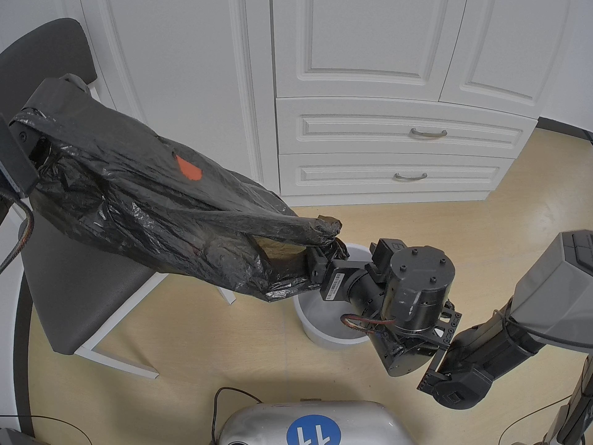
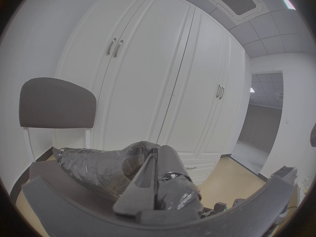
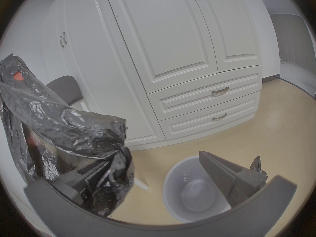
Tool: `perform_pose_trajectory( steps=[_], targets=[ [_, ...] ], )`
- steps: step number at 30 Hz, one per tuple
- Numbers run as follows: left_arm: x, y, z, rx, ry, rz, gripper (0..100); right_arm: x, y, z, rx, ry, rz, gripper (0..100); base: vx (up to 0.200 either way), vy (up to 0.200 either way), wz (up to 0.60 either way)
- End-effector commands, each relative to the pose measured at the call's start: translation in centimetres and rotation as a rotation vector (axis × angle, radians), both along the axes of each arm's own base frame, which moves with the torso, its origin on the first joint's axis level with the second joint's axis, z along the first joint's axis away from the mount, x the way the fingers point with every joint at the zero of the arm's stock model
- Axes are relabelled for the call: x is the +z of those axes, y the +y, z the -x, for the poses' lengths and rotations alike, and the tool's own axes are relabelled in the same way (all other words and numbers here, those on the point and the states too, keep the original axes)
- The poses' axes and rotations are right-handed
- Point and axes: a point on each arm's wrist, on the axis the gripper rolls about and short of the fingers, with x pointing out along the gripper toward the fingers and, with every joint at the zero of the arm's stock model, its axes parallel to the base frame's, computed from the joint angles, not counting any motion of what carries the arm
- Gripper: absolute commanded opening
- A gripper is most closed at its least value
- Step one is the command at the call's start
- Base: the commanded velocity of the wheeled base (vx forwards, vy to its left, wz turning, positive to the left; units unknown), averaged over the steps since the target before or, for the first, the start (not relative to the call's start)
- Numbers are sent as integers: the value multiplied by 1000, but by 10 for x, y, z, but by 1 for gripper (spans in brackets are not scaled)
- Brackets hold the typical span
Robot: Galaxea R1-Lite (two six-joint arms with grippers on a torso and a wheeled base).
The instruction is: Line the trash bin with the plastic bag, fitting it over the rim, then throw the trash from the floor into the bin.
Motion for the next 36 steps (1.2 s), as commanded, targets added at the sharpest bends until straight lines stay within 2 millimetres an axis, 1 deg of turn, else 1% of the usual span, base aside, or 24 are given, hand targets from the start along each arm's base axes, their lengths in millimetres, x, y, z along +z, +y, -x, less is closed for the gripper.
perform_pose_trajectory(
  steps=[1, 5, 9, 10, 12, 16, 22, 27, 32, 36],
  targets=[
    [-2, -1, -1, -1, 5, -6, 0, 1, 1, 2, 7, -2, -3, 100, 0, 0, 0],
    [-6, -2, -1, -6, 13, -22, 0, -2, -1, 5, 18, 7, 11, 100, 0, 0, 0],
    [-18, -4, 0, -11, 28, -91, 0, -13, -5, 15, 63, 21, 48, 100, 0, 0, 0],
    [-18, -4, 0, -11, 28, -91, 0, -13, -5, 15, 63, 21, 48, 100, 0, 0, 0],
    [-23, -4, 0, -7, 34, -122, 0, -19, -11, 22, 120, 8, 86, 100, 0, 0, 0],
    [-22, -3, 1, -6, 18, -113, 0, -26, -16, 28, 177, -39, 115, 100, 0, 0, 0],
    [-20, -3, 1, -2, -7, -97, 0, -37, -16, 29, 190, -50, 154, 100, 0, 0, 0],
    [-19, -3, 1, -2, -9, -95, 0, -44, -12, 30, 203, -37, 168, 100, 0, 0, 0],
    [-19, -3, 1, -4, -8, -96, 0, -45, -7, 29, 208, -39, 152, 100, 0, 0, 0],
    [-19, -3, 1, -4, -8, -96, 0, -51, 5, 29, 225, -30, 127, 100, 0, 0, 0]
  ],
)
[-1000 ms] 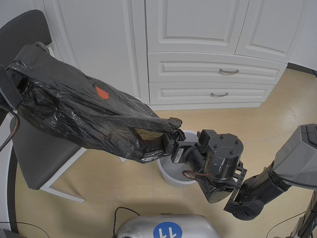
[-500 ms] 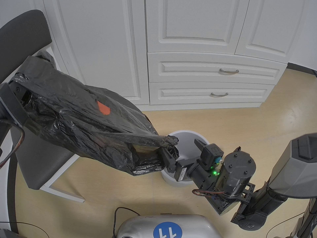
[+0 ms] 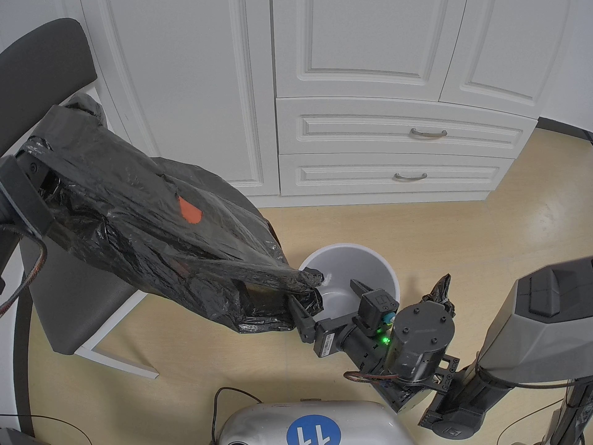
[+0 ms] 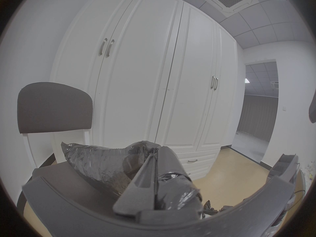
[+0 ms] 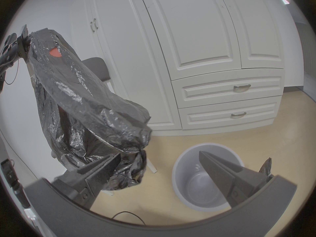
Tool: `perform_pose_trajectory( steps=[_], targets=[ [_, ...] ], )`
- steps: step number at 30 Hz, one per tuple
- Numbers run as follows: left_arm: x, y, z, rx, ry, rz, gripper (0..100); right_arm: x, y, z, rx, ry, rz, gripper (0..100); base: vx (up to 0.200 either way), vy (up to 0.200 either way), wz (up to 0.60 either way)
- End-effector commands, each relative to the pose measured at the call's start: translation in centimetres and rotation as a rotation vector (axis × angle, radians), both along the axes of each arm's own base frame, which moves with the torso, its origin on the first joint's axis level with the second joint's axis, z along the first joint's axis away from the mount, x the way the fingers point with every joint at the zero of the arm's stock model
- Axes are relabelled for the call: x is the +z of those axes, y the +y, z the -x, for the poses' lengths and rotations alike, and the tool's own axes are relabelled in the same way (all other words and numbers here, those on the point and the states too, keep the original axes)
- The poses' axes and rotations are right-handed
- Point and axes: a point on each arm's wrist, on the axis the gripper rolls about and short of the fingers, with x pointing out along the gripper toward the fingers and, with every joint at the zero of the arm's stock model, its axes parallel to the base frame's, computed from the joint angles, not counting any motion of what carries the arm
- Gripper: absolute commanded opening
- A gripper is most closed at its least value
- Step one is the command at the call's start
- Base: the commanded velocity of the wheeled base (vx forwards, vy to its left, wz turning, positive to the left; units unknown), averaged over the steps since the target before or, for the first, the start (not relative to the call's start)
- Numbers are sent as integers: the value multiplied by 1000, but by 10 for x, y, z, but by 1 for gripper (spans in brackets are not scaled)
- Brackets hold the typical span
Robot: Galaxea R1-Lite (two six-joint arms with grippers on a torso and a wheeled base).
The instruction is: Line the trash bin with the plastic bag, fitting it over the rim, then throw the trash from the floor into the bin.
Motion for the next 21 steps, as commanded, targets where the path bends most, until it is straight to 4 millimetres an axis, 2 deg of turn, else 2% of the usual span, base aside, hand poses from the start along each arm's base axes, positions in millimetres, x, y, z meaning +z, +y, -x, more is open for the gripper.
perform_pose_trajectory(
  steps=[1, 7, 21],
  targets=[
    [0, -1, -1, 0, 1, -1, 0, -6, 11, -2, 9, 0, -27, 100, 0, 0, 0],
    [0, -1, -1, 2, 0, -7, 0, -4, 19, -7, -17, -9, -75, 100, 0, 0, 0],
    [0, -1, -1, 3, -1, -10, 0, -3, 17, -11, -29, -11, -81, 100, 0, 0, 0]
  ],
)
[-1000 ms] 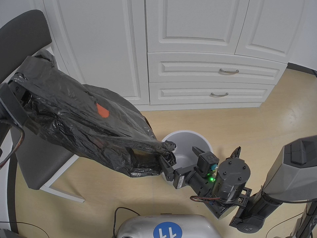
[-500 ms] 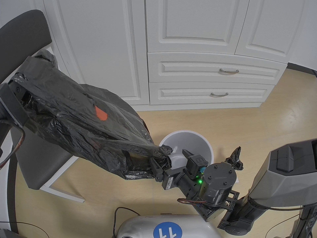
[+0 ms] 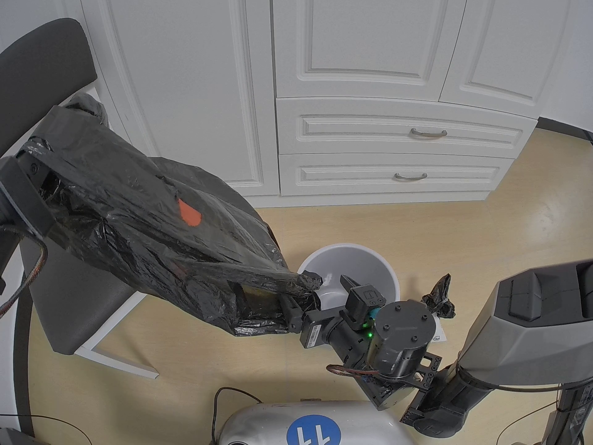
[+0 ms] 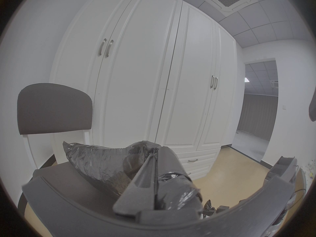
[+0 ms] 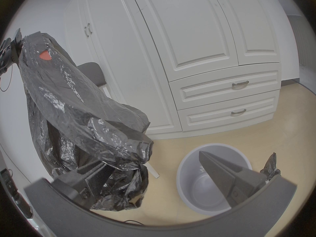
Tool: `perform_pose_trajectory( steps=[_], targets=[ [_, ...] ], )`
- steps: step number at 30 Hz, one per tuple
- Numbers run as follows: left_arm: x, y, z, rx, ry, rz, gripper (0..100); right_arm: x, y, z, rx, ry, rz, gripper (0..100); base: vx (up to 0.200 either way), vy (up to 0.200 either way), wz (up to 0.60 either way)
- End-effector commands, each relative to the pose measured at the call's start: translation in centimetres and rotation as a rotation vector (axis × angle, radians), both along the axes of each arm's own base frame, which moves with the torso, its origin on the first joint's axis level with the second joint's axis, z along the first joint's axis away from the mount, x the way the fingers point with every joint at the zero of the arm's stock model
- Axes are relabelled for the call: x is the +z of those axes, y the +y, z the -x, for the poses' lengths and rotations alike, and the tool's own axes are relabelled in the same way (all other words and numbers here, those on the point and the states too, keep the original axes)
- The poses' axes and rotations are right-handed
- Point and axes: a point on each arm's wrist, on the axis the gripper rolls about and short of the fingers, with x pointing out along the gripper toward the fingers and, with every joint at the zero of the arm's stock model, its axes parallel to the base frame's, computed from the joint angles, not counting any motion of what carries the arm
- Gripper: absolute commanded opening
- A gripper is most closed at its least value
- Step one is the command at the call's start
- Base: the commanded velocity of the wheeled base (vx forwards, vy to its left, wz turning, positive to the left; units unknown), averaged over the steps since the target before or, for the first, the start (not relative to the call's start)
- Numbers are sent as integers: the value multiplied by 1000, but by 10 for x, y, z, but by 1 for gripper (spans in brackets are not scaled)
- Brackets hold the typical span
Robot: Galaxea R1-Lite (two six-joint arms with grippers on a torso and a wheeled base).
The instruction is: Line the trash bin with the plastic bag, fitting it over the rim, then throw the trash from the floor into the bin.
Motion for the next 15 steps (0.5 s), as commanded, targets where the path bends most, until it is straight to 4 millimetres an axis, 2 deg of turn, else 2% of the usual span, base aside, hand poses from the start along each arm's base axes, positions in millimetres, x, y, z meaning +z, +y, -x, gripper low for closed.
perform_pose_trajectory(
  steps=[1, 7, 8, 15],
  targets=[
    [0, 0, 0, 0, 1, -1, 0, 1, 0, -1, -1, -9, -14, 100, 0, 0, 0],
    [0, 0, 0, 0, -3, 4, 0, 0, 2, -3, -2, -10, -18, 100, 0, 0, 0],
    [0, -1, 0, 0, -4, 5, 0, 0, 2, -3, -4, -10, -18, 0, 0, 0, 0],
    [1, 0, 0, 1, -7, 6, 0, 4, 5, -6, -5, -9, -70, 0, 0, 0, 0]
  ],
)
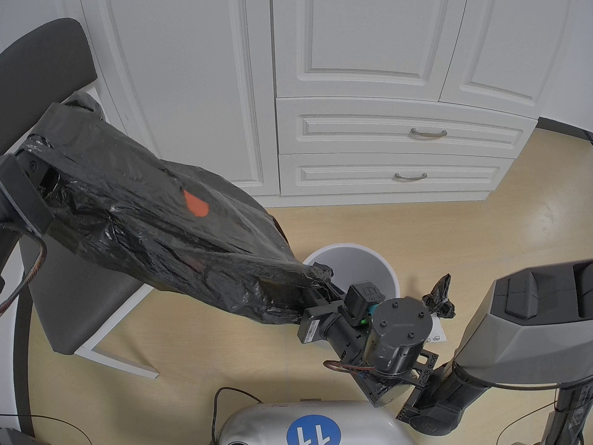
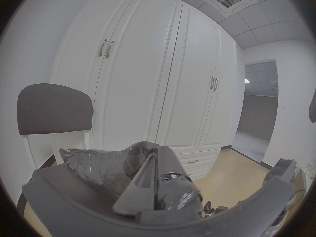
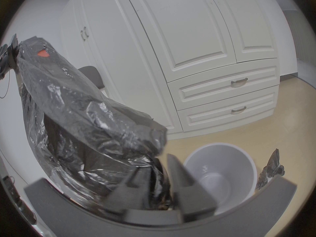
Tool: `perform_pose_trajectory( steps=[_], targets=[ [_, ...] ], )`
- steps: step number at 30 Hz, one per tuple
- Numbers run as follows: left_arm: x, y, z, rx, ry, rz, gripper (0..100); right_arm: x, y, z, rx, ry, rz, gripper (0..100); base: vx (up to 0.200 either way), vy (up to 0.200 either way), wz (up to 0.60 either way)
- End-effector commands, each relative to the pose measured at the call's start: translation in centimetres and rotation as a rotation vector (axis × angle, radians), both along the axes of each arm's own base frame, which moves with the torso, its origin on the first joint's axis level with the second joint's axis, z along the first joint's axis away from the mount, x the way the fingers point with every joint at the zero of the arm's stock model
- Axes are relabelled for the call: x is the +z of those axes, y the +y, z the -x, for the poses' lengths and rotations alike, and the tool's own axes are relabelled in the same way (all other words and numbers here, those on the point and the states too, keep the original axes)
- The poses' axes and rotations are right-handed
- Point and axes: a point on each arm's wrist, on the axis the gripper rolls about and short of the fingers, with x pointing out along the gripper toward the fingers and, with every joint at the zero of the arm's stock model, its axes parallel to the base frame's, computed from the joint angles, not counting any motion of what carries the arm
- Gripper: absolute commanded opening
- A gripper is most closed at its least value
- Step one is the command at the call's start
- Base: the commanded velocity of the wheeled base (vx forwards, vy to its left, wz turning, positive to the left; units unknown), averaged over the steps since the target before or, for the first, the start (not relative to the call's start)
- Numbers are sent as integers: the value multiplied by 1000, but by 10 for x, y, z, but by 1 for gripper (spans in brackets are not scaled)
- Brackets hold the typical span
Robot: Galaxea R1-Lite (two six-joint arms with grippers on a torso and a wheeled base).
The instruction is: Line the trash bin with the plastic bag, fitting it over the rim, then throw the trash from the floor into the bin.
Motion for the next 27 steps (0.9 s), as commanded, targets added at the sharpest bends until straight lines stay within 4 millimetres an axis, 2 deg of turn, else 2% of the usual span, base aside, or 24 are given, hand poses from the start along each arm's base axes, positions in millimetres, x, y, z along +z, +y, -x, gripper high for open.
perform_pose_trajectory(
  steps=[1, 5, 10, 11, 12, 13, 15, 16, 17, 21, 23, 25, 27],
  targets=[
    [0, 0, 0, 1, 0, 1, 0, 4, 2, -2, -2, -15, -36, 0, 0, 0, 0],
    [0, -1, -1, -2, 5, 7, 0, 11, -1, -3, -13, -28, -50, 0, 0, 0, 0],
    [-6, -8, -8, -12, 41, 11, 0, 49, -18, -2, -39, -100, -103, 0, 0, 0, 0],
    [-6, -9, -8, -13, 43, 13, 0, 51, -19, -2, -41, -104, -105, 0, 0, 0, 0],
    [-10, -13, -12, -18, 64, 13, 0, 67, -28, 0, -57, -143, -109, 0, 0, 0, 0],
    [-10, -13, -12, -18, 64, 13, 0, 67, -28, 0, -57, -143, -109, 0, 0, 0, 0],
    [-18, -23, -20, -27, 103, 0, 0, 97, -46, 6, -94, -222, -108, 0, 0, 0, 0],
    [-18, -23, -20, -27, 103, 0, 0, 97, -46, 6, -94, -222, -108, 0, 0, 0, 0],
    [-23, -29, -26, -34, 134, 7, 0, 121, -60, 17, -110, -286, -117, 0, 0, 0, 0],
    [-33, -49, -32, -97, 198, 37, 0, 164, -93, 50, -127, -397, -155, 0, 0, 0, 0],
    [-35, -55, -32, -118, 211, 45, 0, 170, -100, 56, -130, -409, -148, 0, 0, 0, 0],
    [-47, -70, -35, -156, 245, 43, 0, 182, -120, 74, -140, -430, -124, 0, 0, 0, 0],
    [-53, -77, -36, -168, 263, 33, 0, 185, -126, 79, -142, -428, -106, 0, 0, 0, 0]
  ],
)
